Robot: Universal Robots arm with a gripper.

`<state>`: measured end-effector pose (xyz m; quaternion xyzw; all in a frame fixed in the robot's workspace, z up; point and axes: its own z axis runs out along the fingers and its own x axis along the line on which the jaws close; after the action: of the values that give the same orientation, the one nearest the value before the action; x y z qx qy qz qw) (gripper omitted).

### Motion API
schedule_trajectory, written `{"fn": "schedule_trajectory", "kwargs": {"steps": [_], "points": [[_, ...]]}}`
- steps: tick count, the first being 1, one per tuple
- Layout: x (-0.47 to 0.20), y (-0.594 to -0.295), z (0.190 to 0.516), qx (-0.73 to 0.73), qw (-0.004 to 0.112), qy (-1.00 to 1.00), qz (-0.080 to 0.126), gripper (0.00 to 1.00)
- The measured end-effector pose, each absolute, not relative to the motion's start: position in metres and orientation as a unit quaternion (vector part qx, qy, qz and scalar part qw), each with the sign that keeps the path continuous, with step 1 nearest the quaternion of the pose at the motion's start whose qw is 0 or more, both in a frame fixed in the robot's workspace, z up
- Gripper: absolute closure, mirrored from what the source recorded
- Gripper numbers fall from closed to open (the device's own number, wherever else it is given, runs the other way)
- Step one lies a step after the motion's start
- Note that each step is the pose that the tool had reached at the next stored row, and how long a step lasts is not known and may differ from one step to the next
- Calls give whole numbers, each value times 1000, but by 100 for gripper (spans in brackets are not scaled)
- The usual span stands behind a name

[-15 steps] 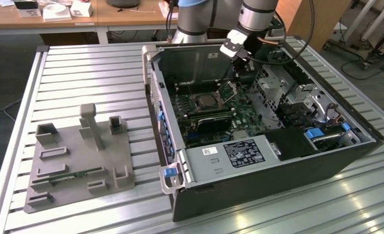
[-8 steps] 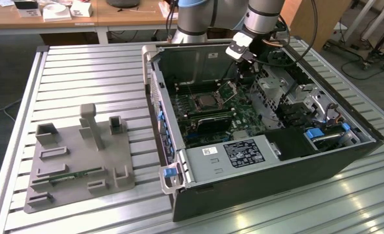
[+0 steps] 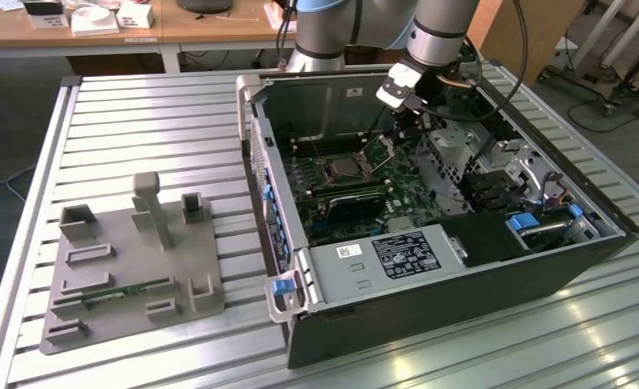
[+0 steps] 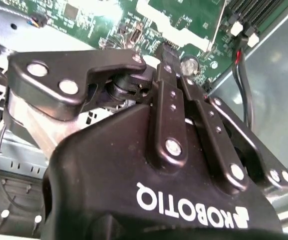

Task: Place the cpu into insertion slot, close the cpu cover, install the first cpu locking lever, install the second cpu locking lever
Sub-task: 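Close the cpu cover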

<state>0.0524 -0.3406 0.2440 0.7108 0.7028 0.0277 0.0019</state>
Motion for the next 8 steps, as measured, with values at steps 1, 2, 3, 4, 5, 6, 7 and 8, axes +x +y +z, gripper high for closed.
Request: {"fn": "schedule_trajectory", "kwargs": {"steps": [1,2,3,4,5,6,7,8], "points": [[52,-341,243,711,1,703,26,89],[52,-341,242,711,-1,703,24,89],[52,-341,241,711,-3,703,23,89],[52,-341,240,711,-5,703,21,89],[52,-341,240,711,-5,703,20,89],[52,-341,240,711,-5,703,20,89],[52,-341,240,711,-5,703,20,89],[52,-341,240,711,-5,703,20,89]]}}
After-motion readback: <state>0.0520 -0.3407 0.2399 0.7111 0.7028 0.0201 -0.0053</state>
